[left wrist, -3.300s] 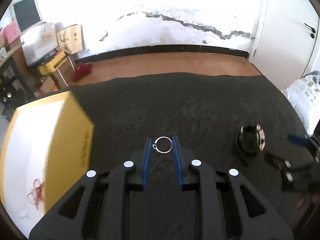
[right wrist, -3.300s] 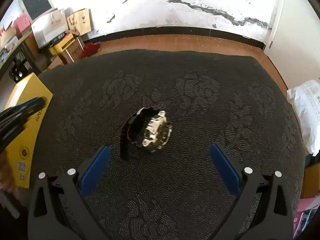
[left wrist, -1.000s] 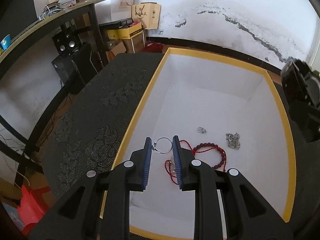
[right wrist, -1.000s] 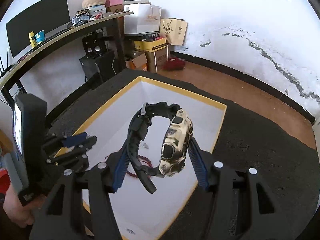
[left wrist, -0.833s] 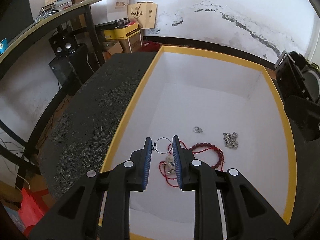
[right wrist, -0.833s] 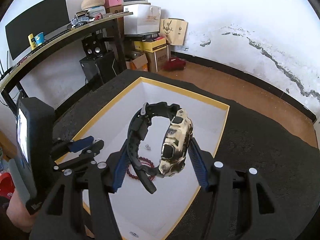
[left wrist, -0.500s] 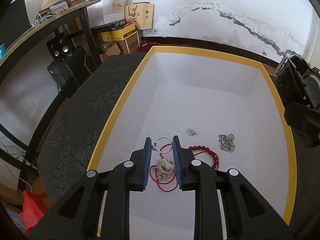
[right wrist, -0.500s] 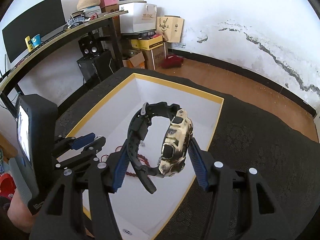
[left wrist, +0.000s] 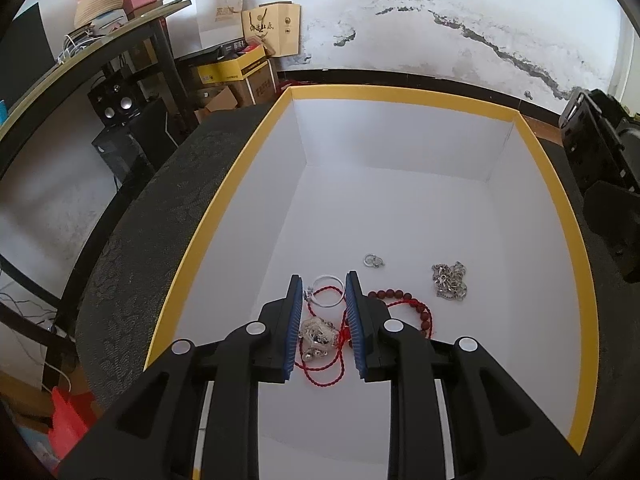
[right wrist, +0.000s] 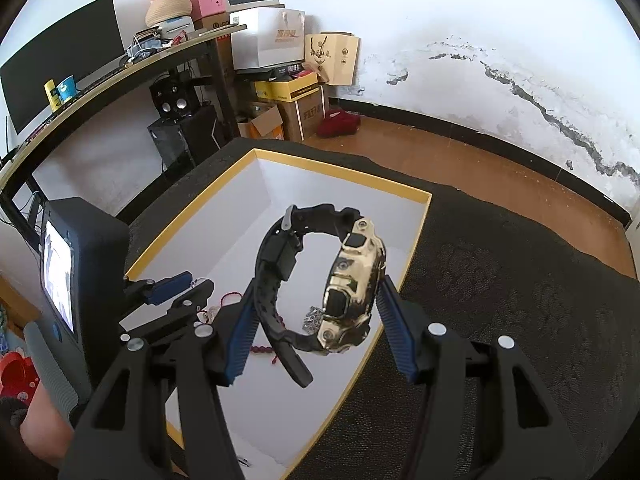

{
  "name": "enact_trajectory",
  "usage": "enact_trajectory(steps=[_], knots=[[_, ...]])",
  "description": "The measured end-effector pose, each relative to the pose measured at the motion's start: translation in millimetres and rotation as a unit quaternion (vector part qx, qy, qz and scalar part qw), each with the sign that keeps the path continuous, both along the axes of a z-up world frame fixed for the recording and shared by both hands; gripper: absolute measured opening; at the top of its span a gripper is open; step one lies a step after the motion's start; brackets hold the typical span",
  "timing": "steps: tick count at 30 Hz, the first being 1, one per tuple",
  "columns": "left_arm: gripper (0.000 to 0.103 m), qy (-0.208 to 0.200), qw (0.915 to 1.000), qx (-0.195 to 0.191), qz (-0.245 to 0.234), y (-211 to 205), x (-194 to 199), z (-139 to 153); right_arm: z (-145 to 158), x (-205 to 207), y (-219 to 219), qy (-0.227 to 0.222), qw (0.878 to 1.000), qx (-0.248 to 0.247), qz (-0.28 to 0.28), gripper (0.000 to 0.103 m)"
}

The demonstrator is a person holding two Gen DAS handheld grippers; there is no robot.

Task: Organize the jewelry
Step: 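Carry the ring with the left tool into the box and release it while the right tool lifts the watch, then lower the black-gold watch into the box and open the right tool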

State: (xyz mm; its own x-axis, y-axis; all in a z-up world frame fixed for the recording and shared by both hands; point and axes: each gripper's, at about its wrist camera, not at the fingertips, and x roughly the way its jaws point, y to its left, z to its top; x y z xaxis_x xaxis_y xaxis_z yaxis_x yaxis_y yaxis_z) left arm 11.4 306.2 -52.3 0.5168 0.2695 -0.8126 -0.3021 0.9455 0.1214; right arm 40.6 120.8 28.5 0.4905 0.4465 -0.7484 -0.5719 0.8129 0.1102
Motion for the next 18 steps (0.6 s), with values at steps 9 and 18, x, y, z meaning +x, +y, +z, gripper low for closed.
enact_trajectory(steps=[9,18], knots=[[0.084,-0.018,0.9997,0.013,-0.007,-6.4,-4.2,9.9,-5.2,3.4,3.2,0.003,1.000,-0.004,-0.004,0.057],[0.084,-0.022,0.9997,0.006,-0.005,-2.8,-12.2,13.4,-18.5,10.9,14.1,0.009,1.000,-0.028,0.005,0.057]])
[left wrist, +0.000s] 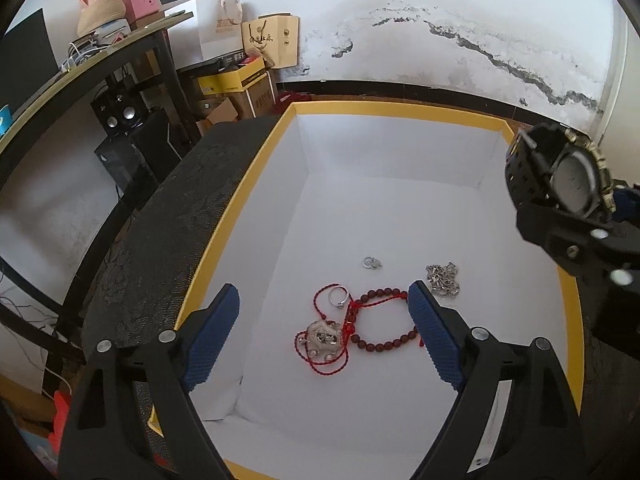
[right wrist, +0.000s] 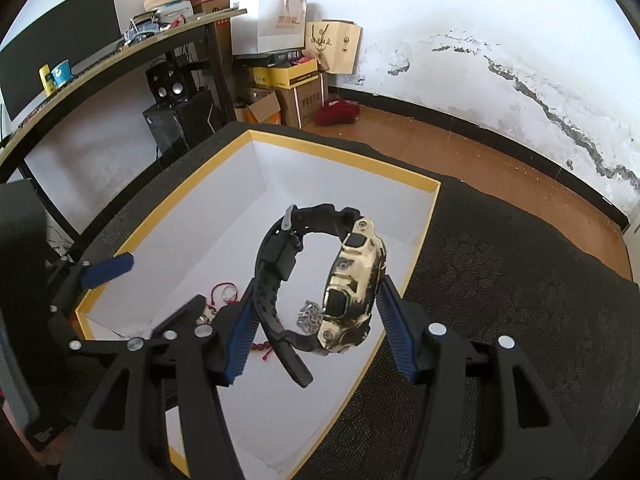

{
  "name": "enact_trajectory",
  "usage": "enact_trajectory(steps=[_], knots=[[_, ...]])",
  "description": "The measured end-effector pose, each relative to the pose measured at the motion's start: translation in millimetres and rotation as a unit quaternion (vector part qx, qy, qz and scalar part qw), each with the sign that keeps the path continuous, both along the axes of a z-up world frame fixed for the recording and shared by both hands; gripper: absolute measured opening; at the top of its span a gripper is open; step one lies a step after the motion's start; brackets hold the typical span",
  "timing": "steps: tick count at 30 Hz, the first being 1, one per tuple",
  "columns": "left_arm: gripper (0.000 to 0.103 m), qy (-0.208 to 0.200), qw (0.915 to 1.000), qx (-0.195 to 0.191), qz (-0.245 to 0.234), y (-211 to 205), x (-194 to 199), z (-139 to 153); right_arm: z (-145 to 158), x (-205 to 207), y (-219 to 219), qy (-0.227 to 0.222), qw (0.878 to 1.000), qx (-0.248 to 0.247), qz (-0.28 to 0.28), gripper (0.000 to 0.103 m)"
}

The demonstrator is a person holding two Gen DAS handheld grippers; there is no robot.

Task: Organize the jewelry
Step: 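Lower the black-gold watch into the box and open the right tool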

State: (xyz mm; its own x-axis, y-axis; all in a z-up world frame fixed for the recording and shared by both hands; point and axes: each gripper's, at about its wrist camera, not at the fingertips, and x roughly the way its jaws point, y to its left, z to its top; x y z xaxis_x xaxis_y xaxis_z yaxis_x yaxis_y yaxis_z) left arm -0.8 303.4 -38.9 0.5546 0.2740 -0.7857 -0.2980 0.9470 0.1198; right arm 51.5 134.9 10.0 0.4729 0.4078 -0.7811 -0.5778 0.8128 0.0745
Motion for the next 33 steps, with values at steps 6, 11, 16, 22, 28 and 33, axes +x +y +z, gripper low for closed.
enact_trajectory(steps=[6,11,16,22,28,33], knots=[[0.084,-0.001,1.0000,-0.005,0.007,6.9,-5.7,1.3,-13.2,14.0,16.7,0.010,1.000,-0.022,0.007,0.057],[0.084,0.003,0.9999,-0.008,0.010,11.4,-7.2,0.8,-32.1,32.4,37.8,0.038,0.998,-0.046,0.016,0.058],[0.084,0.003,0.9999,-0.012,0.011,13.8,-6.5,1.9,-44.6,42.5,49.3,0.060,0.996,-0.062,0.016,0.058],[0.084,0.006,0.9999,-0.013,0.009,12.7,-6.7,2.0,-54.2,49.2,54.8,0.068,0.995,-0.075,0.014,0.059],[0.084,0.005,0.9999,-0.013,0.009,13.5,-6.8,2.1,-55.1,51.7,60.3,0.070,0.994,-0.084,0.017,0.060],[0.084,0.003,0.9998,-0.015,0.010,12.7,-7.9,2.7,-54.0,49.8,67.2,0.069,0.993,-0.087,0.028,0.079]])
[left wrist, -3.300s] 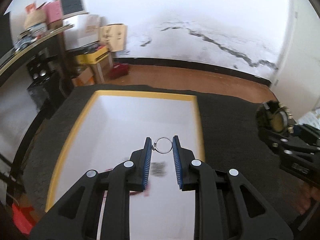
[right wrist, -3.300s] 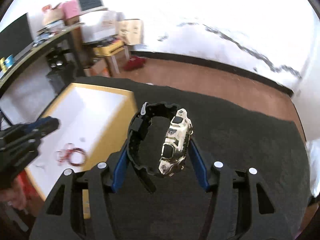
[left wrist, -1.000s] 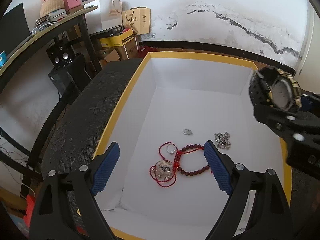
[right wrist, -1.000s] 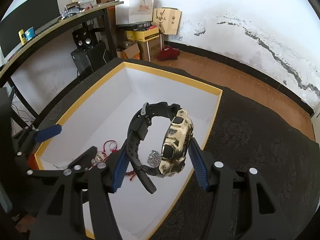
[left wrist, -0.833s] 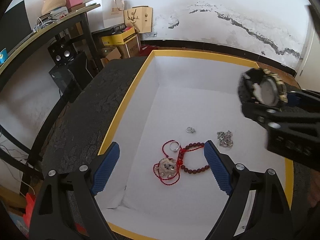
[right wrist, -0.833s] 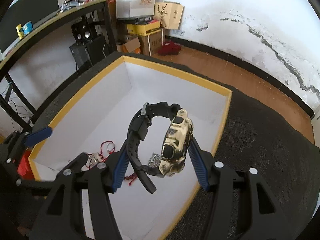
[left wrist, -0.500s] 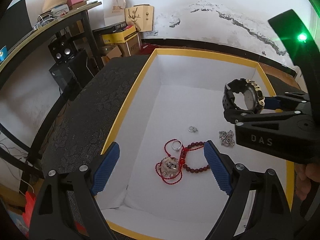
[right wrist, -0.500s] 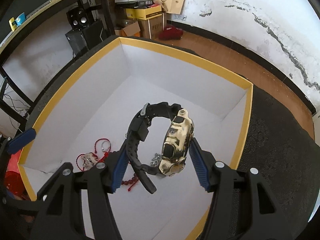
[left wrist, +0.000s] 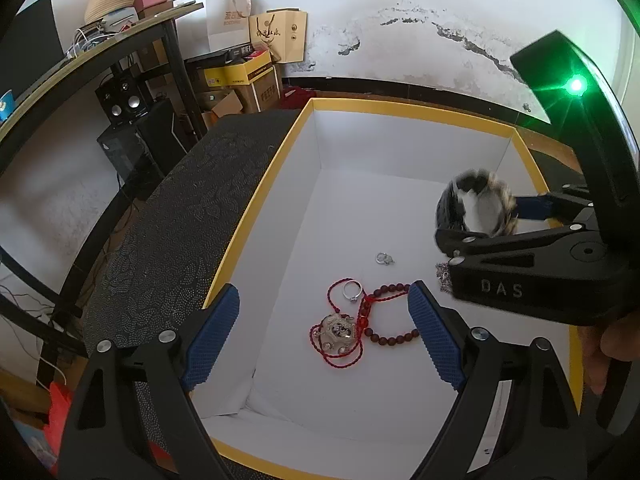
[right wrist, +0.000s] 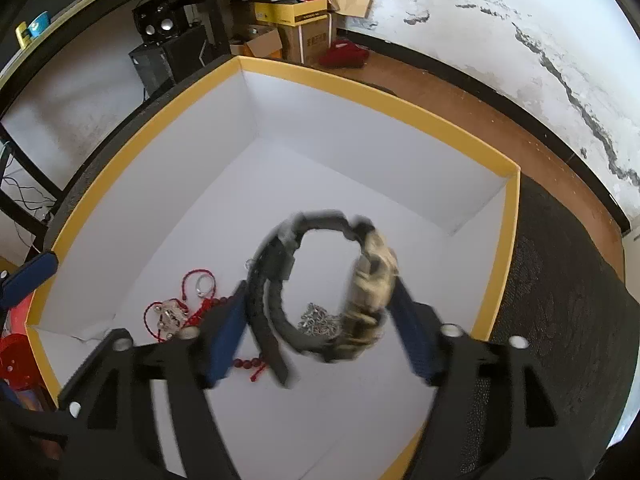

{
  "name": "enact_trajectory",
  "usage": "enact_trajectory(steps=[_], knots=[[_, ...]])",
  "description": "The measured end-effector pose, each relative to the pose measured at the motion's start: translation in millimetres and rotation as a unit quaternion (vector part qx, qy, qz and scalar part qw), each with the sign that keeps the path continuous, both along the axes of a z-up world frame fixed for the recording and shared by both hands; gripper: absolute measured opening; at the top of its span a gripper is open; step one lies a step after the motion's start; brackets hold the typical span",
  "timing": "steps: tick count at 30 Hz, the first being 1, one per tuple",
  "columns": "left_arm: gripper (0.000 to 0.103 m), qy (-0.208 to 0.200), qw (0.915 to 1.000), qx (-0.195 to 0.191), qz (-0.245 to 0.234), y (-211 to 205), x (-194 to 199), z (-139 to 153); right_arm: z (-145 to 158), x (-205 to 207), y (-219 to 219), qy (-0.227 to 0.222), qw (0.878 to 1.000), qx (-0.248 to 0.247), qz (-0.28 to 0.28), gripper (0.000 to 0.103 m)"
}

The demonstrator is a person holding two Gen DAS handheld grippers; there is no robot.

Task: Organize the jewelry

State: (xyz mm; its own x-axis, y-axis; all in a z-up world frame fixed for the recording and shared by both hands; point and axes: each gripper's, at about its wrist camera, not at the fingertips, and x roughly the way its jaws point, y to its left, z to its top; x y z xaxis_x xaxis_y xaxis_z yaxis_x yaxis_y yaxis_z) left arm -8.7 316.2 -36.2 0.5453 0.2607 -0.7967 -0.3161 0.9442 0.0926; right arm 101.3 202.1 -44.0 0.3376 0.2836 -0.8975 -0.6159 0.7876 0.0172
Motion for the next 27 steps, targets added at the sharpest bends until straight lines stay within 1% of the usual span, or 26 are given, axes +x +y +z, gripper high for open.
enact_trajectory(steps=[2,4,6,8,9,15,18,21,23,24,27], knots=[[0.085,-0.001,1.0000,0.000,0.002,0.4,-0.6,1.3,6.9,-2.2,1.6,-0.017,1.000,0.003,0.005,0.097],[0.089,-0.006,1.0000,-0.002,0.007,0.7,-1.6,3.7,14.9,-3.0,2.2,-0.032,0.999,0.006,0.006,0.097],[0.089,-0.010,0.9999,-0.004,0.008,-0.3,-1.6,7.2,23.9,-2.9,0.2,-0.043,0.999,0.014,0.004,0.097],[0.094,-0.018,0.9998,-0.007,0.006,-3.3,-2.5,11.7,36.0,-2.6,-6.8,-0.056,0.998,0.029,-0.003,0.097],[0.094,-0.022,0.9997,-0.006,0.007,-4.9,-2.8,13.9,39.9,-2.4,-10.5,-0.060,0.998,0.032,-0.007,0.097],[0.096,-0.031,0.9995,-0.006,-0.003,-20.8,1.3,23.4,66.5,-11.9,-58.2,-0.085,0.994,0.051,-0.048,0.097],[0.096,-0.037,0.9992,-0.005,-0.013,-35.8,3.6,29.7,75.2,-24.5,-98.0,-0.096,0.991,0.058,-0.072,0.097],[0.096,-0.043,0.9987,-0.004,-0.029,-55.5,8.0,35.8,81.9,-36.2,-146.8,-0.104,0.986,0.072,-0.109,0.097],[0.097,-0.047,0.9981,-0.005,-0.041,-71.8,11.1,39.1,84.0,-42.9,-188.5,-0.112,0.980,0.079,-0.146,0.097],[0.097,-0.049,0.9976,-0.006,-0.048,-81.9,12.9,40.8,84.1,-44.0,-202.4,-0.115,0.977,0.079,-0.159,0.097],[0.097,-0.059,0.9954,-0.012,-0.074,-113.2,18.4,46.5,79.3,-47.2,-253.6,-0.130,0.969,0.072,-0.198,0.097]])
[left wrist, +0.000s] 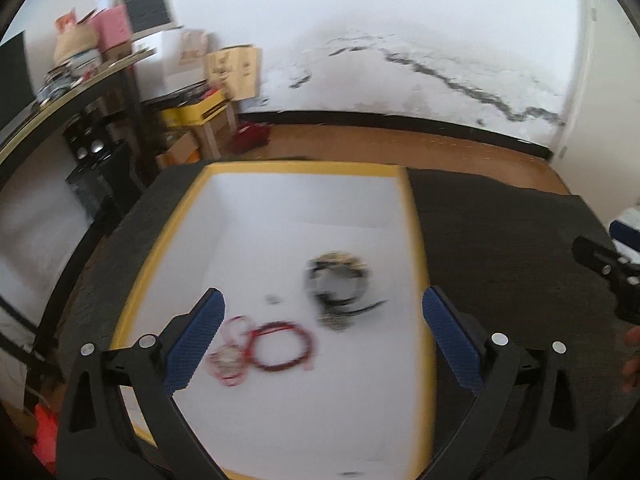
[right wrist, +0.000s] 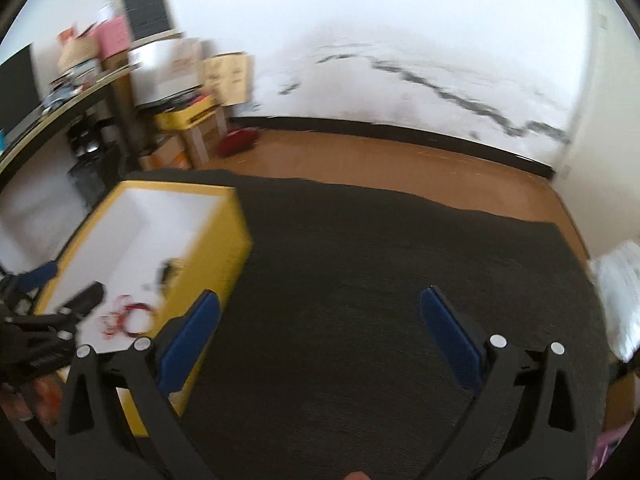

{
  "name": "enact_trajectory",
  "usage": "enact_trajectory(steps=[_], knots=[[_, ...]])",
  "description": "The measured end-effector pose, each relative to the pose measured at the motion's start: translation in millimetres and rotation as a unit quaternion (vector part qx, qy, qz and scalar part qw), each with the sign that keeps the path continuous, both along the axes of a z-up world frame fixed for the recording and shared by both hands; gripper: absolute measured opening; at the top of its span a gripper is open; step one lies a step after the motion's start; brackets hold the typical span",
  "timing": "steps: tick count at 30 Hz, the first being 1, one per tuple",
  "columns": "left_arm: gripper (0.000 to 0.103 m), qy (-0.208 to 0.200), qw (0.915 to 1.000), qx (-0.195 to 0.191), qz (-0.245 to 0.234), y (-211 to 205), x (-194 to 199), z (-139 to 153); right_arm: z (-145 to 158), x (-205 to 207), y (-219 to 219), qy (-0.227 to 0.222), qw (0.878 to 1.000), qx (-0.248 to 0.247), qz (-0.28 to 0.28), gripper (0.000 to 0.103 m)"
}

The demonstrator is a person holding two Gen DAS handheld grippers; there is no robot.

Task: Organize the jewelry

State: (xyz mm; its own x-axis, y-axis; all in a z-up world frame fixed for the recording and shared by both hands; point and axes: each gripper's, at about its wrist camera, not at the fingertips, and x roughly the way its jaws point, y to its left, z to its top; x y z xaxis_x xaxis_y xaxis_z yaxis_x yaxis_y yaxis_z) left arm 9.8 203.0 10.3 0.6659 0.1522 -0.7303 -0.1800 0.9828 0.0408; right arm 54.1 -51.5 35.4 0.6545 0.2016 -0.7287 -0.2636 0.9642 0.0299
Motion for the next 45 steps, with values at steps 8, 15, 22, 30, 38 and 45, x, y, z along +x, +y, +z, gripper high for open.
enact_trajectory(steps=[8,15,22,30,38,45], knots=[[0.097,0.006,0.9972,-0.012,-0.073,-107.7,21.3,-13.6,-39.4,-6.3,-108.5,0.004,0.997,-0.017,-0.073,0.097],[0.097,0.039,0.9934,-0.018,-0.106,-171.0,37.3,-45.8,-68.8,-7.9,-149.1,0.033,0.996,-0.022,-0.083,0.097],[0.097,0.054,0.9926,-0.010,-0.109,-194.1,56.1,-69.7,-78.2,0.3,-161.1,0.041,0.996,-0.020,-0.079,0.097],[0.097,0.082,0.9908,-0.017,-0.106,-196.8,70.2,-90.7,-83.1,2.7,-165.3,0.048,0.996,-0.029,-0.075,0.097],[0.097,0.082,0.9903,-0.018,-0.111,-200.0,74.2,-93.4,-89.5,7.3,-169.9,0.058,0.995,-0.024,-0.081,0.097],[0.097,0.083,0.9907,-0.021,-0.106,-196.0,73.1,-94.2,-87.6,7.2,-169.2,0.059,0.995,-0.020,-0.082,0.097]])
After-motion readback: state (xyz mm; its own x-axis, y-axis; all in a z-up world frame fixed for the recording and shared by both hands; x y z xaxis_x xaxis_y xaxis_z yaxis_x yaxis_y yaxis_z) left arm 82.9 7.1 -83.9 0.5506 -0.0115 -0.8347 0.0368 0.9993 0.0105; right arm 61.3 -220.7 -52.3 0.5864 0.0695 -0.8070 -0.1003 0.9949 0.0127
